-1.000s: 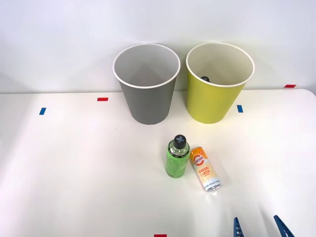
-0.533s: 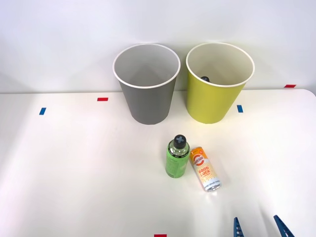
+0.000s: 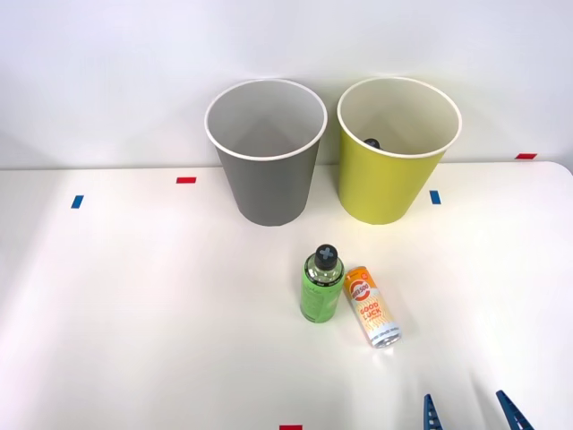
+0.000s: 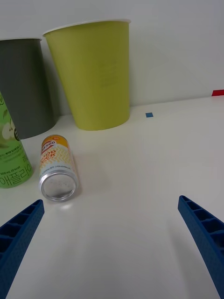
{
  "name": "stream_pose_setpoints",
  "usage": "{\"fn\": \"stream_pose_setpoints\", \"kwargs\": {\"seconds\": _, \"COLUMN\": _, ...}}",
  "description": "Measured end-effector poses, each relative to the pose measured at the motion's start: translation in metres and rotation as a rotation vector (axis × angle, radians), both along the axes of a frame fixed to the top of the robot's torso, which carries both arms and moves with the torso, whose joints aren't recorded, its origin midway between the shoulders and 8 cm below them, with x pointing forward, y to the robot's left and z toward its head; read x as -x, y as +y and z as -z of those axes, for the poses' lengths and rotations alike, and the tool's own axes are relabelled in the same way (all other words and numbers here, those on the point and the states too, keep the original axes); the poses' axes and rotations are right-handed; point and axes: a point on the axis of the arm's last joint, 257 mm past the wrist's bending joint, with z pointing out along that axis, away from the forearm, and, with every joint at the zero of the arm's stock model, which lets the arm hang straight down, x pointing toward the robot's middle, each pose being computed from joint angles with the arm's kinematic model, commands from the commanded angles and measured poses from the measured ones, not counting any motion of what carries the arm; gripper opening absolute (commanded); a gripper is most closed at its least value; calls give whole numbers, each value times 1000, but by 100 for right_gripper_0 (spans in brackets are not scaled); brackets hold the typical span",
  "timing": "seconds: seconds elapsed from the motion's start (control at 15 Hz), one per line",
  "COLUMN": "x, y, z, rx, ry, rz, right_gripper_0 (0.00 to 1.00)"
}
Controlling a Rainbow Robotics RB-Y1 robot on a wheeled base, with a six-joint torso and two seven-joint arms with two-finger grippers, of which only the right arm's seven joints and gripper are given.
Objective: Put cans in the gray bin, plastic bottles in the light green bin
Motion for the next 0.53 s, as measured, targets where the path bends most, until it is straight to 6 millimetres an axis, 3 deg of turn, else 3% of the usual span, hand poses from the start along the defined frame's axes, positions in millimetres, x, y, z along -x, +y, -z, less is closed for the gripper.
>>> {"fn": "stream_pose_setpoints", "kwargs": {"seconds": 0.53, "x": 0, "y": 0, "z": 0, "rx": 0, "ry": 0, "rz": 0, "right_gripper_0": 100}}
